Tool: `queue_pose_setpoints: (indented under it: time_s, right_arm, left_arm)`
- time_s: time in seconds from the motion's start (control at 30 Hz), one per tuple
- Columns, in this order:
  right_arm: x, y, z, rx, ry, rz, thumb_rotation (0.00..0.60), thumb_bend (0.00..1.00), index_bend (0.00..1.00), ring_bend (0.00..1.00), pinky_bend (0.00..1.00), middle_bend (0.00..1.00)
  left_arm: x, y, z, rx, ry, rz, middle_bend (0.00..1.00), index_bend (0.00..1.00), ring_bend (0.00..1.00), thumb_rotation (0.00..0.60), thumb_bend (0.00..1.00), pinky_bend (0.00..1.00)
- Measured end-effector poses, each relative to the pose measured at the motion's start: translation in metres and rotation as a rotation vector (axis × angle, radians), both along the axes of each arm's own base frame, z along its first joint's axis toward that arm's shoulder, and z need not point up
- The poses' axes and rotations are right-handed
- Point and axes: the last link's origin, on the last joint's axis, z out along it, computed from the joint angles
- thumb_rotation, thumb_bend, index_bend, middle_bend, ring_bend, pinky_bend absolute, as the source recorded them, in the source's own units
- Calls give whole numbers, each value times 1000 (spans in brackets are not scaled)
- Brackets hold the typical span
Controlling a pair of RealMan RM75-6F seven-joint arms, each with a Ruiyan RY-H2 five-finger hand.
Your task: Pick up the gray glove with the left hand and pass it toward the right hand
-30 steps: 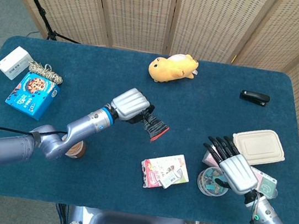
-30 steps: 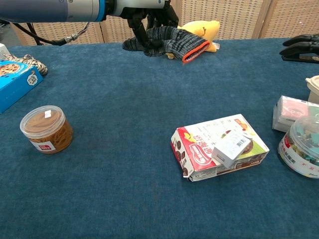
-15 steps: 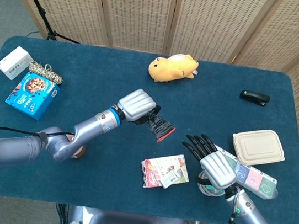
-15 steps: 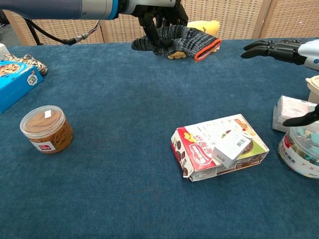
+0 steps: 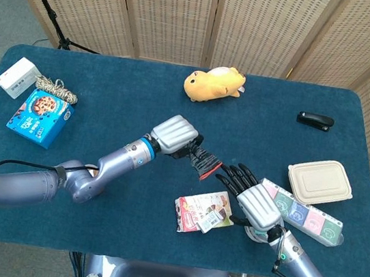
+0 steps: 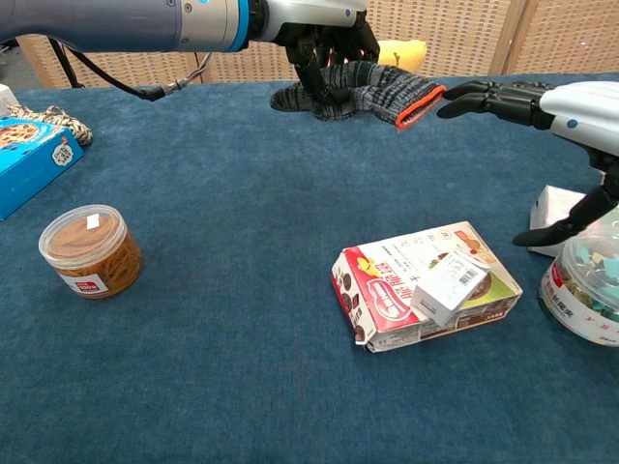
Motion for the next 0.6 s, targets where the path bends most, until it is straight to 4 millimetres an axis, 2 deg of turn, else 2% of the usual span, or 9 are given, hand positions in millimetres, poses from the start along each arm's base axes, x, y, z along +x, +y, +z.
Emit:
queue_pose_setpoints:
  time_s: [0.6]
  right_arm:
    - [9, 3, -14, -5, -36, 16, 600, 0, 93, 0, 0, 0]
  left_arm:
    - [9, -4, -9, -26, -28, 44, 620, 768, 500, 600, 454, 447]
